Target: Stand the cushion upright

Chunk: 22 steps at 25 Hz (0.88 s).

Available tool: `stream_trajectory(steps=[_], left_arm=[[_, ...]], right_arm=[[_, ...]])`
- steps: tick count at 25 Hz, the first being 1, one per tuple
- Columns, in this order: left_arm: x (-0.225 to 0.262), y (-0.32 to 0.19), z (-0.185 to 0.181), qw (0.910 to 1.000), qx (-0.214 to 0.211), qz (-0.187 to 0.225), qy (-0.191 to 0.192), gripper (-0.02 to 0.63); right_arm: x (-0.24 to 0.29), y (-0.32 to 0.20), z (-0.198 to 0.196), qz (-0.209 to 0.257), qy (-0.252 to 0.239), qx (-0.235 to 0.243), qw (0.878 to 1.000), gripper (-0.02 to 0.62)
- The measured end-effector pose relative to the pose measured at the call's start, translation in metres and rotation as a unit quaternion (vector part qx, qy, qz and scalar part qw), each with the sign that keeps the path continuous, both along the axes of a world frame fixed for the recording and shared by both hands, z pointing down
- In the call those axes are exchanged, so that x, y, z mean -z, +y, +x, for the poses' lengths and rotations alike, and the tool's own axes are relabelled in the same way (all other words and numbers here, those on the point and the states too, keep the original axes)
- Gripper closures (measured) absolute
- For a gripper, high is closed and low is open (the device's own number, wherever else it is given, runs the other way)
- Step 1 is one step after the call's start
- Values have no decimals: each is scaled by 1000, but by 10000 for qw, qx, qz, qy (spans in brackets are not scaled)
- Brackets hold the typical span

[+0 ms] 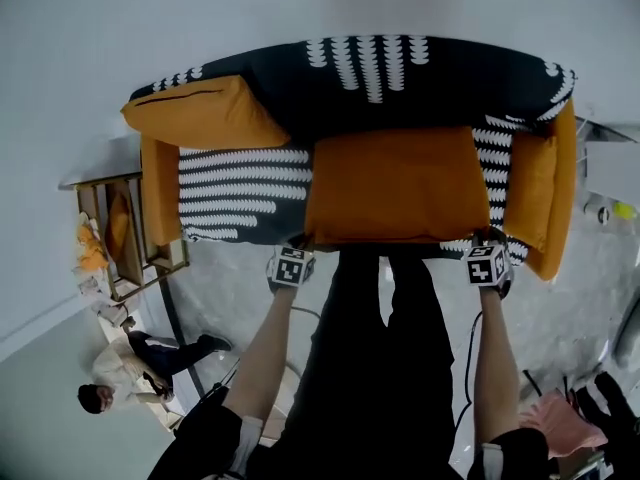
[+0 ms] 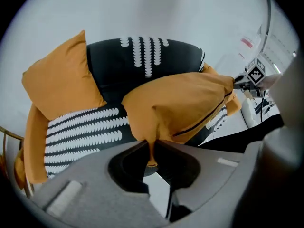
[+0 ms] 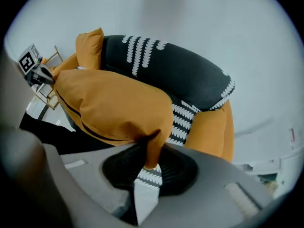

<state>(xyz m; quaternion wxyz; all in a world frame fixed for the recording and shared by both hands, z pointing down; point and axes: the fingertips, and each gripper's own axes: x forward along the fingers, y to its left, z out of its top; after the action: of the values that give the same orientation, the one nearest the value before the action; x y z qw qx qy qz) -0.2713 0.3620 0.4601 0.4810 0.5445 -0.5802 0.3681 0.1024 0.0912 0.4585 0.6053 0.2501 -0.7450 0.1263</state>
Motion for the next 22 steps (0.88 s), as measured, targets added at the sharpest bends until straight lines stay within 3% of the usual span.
stream_trajectory(steps=[11, 16, 22], left_arm=[[67, -77, -82, 9951, -442, 876, 91, 560], [91, -119, -98, 9896, -696, 1219, 311, 561], [109, -163, -105, 9847, -1013, 1312, 532, 561]], right_arm=[[67, -34, -50, 420, -286, -983, 9939, 529], [93, -65, -59, 677, -217, -1212, 9901, 532], [105, -101, -61, 879, -177, -1471, 9851, 532]])
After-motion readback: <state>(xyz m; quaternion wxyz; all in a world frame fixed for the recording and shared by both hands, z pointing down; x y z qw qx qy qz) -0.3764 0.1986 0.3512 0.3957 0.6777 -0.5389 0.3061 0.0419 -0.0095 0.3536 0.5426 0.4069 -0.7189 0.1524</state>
